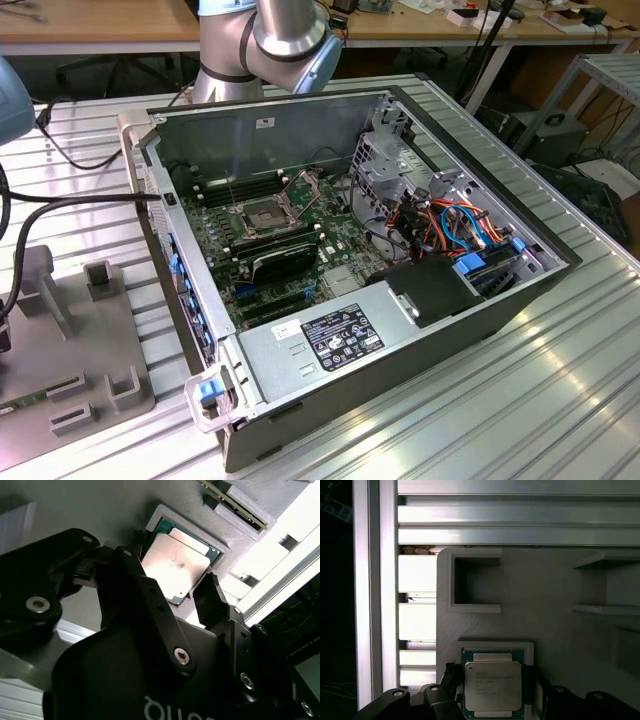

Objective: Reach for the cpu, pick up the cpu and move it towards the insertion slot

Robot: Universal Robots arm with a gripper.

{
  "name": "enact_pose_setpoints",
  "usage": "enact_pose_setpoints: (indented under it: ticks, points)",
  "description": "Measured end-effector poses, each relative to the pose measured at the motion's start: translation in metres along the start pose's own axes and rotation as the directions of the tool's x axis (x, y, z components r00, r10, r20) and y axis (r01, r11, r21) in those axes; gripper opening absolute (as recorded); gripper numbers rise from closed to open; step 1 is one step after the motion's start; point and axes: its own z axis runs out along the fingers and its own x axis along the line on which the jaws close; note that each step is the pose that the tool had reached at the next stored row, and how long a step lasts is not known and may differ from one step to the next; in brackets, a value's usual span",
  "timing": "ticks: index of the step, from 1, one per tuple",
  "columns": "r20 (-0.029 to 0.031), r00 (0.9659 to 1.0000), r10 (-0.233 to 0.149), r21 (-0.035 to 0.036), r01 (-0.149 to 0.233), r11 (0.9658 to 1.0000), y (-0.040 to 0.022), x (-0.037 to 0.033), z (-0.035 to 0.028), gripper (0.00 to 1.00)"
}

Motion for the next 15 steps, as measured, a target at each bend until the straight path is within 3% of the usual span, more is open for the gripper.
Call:
enact_pose_setpoints:
  ticks: [4,6,9,15]
  points:
    - [0.0,1.0,0.0,0.0,0.0,1.0,0.0,0.0001,0.0001,0.67]
    - [0.0001,1.0,0.0,0.0,0.0,1.0,0.0,0.0,0.0001,0.59]
    - [0.0,1.0,0.0,0.0,0.0,1.0,0.0,-0.0002,-0.0001,0.55]
    - [0.0,1.0,0.0,0.0,0.0,1.0,-0.0001,-0.0002,-0.0051,0.55]
